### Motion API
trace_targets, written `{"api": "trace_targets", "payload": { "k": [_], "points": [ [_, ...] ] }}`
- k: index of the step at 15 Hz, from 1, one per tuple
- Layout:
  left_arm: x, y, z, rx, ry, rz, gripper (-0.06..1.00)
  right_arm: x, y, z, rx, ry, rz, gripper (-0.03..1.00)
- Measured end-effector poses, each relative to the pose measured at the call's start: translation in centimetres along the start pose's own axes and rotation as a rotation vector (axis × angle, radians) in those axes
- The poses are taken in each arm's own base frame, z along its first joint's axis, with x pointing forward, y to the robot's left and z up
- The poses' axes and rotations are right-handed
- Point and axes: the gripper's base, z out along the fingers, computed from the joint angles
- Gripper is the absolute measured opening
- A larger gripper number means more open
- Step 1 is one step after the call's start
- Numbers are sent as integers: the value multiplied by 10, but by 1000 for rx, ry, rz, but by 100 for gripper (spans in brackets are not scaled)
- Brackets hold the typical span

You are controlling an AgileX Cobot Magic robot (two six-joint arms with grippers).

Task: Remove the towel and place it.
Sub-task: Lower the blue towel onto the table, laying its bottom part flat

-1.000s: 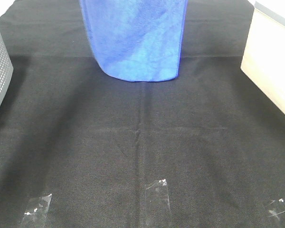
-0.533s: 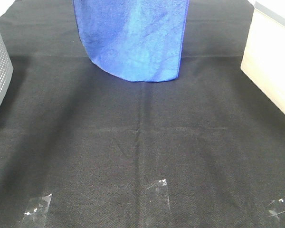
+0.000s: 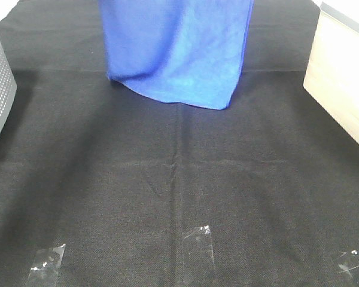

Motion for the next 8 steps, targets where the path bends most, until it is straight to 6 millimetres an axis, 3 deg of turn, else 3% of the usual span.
{"api": "trace_targets", "payload": {
  "k": [4,8],
  "points": [
    [-8,11,-43,289,325,-17,0,-3,10,-36,-181,277,79,1],
    [-20,21,-80,443,485,-61,0,-13,15,-72,-295,430,110,1]
  ]
}}
